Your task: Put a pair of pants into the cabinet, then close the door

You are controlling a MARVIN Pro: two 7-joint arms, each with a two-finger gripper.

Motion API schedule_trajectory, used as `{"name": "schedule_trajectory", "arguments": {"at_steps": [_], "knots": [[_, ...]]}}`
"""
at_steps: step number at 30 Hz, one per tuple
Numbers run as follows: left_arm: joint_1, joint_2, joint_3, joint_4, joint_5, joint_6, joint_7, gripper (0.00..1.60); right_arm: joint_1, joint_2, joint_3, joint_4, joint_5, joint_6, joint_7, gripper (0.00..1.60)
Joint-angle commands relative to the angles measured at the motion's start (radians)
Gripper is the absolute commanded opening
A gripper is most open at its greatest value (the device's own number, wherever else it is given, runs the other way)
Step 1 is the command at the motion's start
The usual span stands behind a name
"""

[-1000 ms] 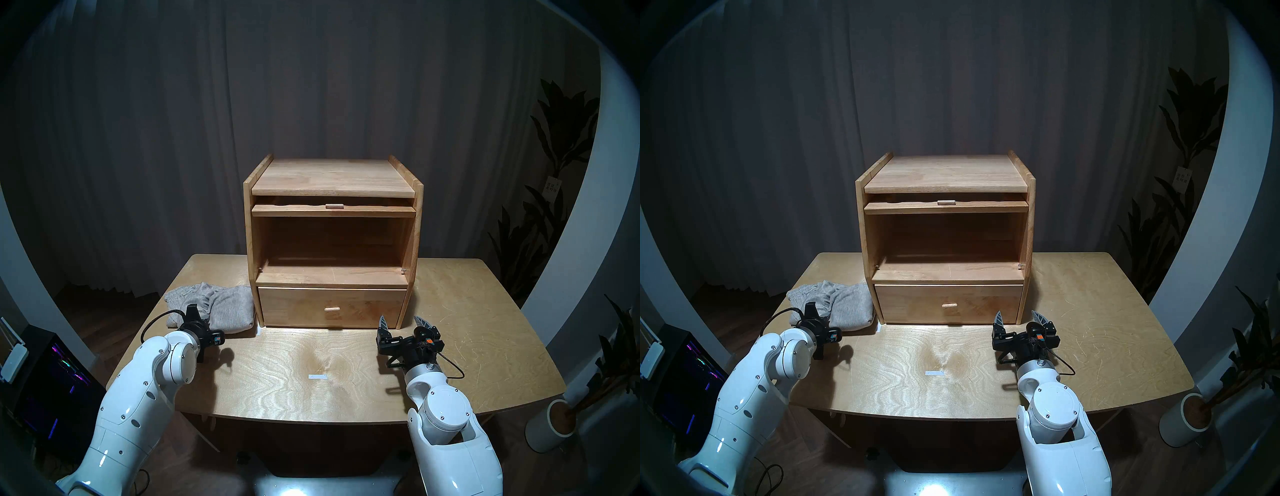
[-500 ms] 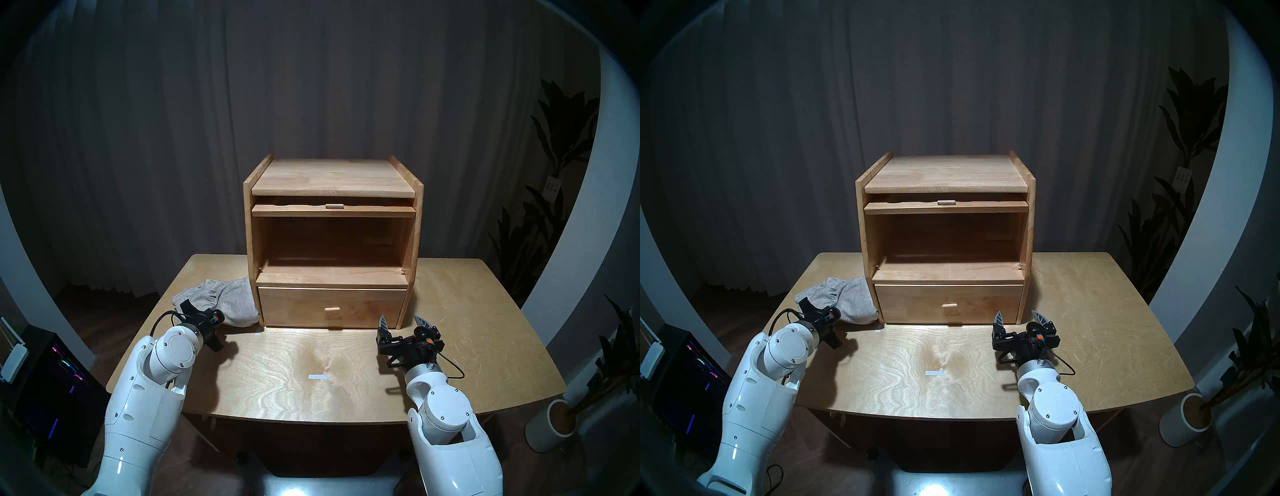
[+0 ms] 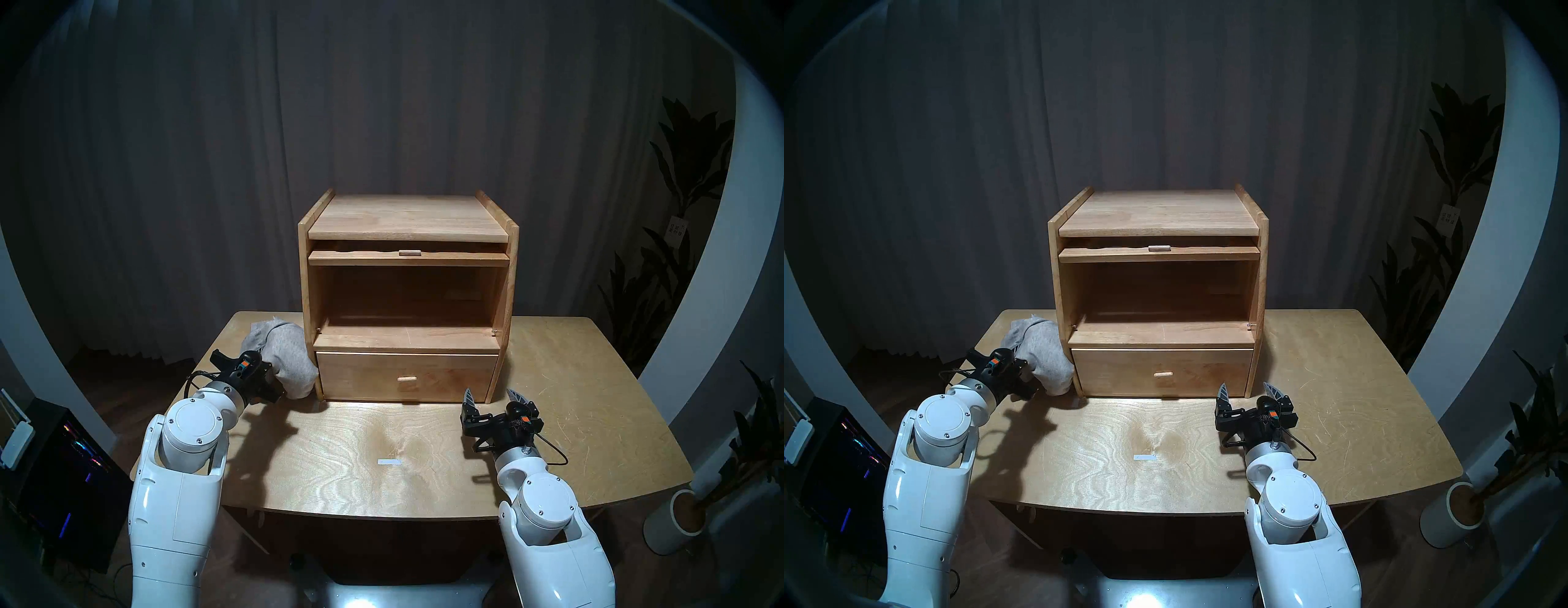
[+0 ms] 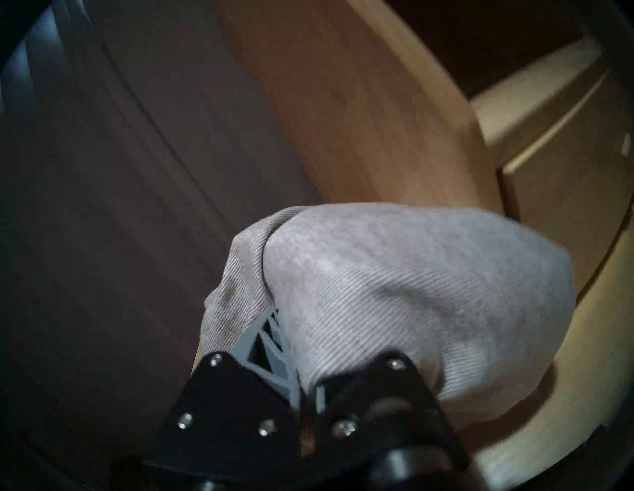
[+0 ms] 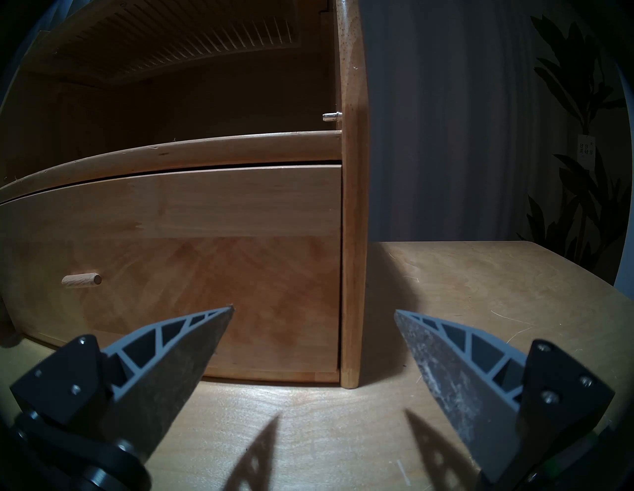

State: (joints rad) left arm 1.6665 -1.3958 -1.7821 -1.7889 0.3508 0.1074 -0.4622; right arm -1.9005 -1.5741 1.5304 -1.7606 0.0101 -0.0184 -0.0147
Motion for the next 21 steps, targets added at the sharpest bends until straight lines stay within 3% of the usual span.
{"name": "schedule_trajectory", "arguments": {"at_steps": [1,3,21], "knots": [[-0.016,-0.059,0.012,-0.106,-0.123,-0.057,-0.044,0.00,0.009,0.000,0.000,-0.012,0.000,-0.004,0.000,1.60],[-0.004,-0.073,0.009,-0.155,-0.162,-0.060,-0.059,0.00,0.010,0.000,0.000,-0.010,0.000,-0.004,0.000,1.60],[0.066,-0.144,-0.043,-0.269,-0.421,-0.074,-0.127,0.00,0.016,0.000,0.000,-0.001,0.000,-0.005,0.000,1.60]]}}
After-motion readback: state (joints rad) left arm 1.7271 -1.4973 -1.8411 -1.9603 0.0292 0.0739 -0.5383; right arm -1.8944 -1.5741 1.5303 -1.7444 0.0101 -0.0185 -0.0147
